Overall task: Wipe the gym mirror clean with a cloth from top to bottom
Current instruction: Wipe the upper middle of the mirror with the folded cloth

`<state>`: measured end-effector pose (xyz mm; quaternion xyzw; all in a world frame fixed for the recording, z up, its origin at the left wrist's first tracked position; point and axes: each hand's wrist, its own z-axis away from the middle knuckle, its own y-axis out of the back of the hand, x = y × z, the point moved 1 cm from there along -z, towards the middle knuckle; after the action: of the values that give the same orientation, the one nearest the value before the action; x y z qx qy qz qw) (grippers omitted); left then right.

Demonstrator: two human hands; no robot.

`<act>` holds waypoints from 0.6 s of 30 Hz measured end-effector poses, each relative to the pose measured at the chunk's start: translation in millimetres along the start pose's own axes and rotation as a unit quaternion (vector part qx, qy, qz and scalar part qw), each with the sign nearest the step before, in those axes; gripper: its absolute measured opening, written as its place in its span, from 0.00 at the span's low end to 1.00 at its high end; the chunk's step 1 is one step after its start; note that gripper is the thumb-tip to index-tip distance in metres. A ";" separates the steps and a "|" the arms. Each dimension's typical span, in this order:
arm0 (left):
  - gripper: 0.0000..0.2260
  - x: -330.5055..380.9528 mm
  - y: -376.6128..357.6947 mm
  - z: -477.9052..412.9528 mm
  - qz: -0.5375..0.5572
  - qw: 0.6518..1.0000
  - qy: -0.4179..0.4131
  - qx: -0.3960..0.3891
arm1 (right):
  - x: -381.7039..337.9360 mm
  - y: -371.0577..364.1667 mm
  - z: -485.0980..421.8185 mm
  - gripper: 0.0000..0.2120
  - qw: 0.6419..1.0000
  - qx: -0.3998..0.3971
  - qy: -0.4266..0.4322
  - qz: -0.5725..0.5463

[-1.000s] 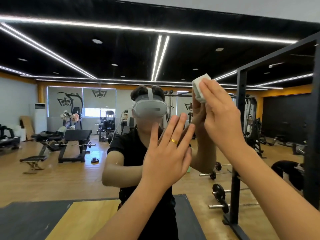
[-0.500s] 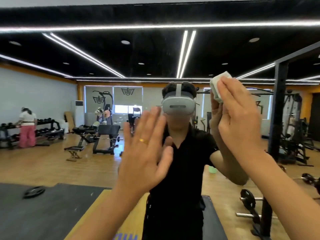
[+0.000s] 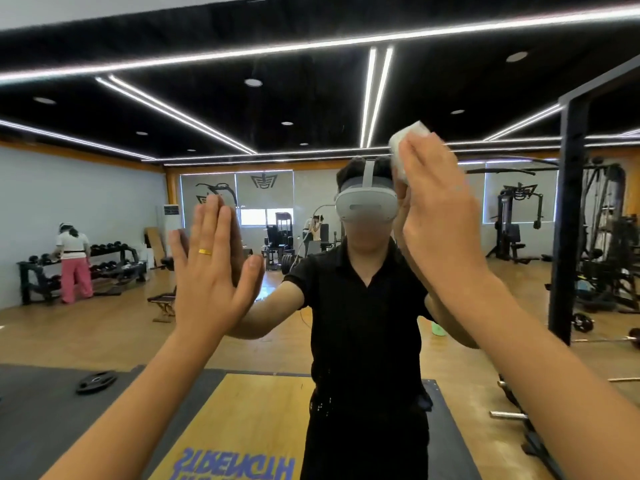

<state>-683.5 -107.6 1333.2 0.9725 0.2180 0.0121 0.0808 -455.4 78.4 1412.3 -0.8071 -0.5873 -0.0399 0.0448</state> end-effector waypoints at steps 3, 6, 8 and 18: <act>0.33 0.0 -0.7 -0.5 0.009 1.000 -0.003 0.005 | -30.2 -12.9 15.1 0.36 0.996 -0.062 0.064 0.000; 0.33 -1.3 -0.8 -0.5 0.008 1.000 -0.003 0.001 | -20.4 -10.7 0.5 0.36 0.986 -0.086 0.143 0.019; 0.33 -2.9 -1.7 -0.1 0.010 1.000 -0.001 0.001 | -4.9 -1.5 -27.1 0.29 0.989 -0.067 0.127 0.034; 0.34 -7.7 -1.7 -0.2 0.006 1.000 -0.004 -0.011 | -50.9 -25.8 23.1 0.32 0.986 -0.100 0.128 0.023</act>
<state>-691.2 -109.3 1333.2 0.9729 0.2120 0.0110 0.0922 -495.4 41.0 1384.0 -0.8092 -0.5510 -0.2001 0.0398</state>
